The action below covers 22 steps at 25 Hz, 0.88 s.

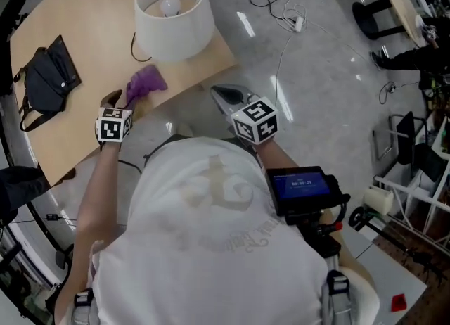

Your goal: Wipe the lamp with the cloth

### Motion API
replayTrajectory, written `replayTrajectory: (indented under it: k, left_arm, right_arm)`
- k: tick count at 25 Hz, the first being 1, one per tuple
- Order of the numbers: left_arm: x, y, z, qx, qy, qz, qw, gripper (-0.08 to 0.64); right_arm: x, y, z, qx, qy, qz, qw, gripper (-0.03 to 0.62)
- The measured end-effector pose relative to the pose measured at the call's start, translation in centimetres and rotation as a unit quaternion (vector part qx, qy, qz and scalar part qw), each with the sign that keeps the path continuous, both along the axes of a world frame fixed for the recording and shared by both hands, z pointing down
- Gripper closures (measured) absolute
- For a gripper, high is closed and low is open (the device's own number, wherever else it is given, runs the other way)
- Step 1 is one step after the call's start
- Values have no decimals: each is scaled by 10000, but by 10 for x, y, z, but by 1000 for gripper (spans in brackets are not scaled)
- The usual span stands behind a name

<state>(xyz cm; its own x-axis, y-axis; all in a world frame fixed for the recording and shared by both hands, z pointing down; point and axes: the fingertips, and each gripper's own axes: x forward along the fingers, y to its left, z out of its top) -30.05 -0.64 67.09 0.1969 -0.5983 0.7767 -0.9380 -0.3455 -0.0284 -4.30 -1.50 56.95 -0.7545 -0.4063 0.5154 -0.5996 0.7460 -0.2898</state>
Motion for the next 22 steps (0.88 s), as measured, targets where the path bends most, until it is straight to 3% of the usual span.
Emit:
replayTrajectory:
  k: [5, 7, 10, 15, 22]
  left_arm:
    - [21, 18, -64, 1103, 193, -535, 9923, 502]
    - [38, 26, -89, 1473, 283, -644, 9866, 543]
    - [80, 36, -122, 1906, 747, -720, 9762, 558]
    - [153, 63, -151, 2143, 1562, -447, 9632, 558]
    - [195, 110, -166, 2198, 1884, -473, 9560, 558]
  right_arm:
    - [11, 9, -19, 212, -92, -331, 9992, 578]
    - [18, 12, -29, 325, -157, -423, 9985, 578]
    - [33, 17, -42, 452, -351, -496, 9971, 578]
    - [67, 44, -47, 460, -610, -377, 9964, 578]
    - [88, 85, -73, 824, -1188, -490, 9883, 579]
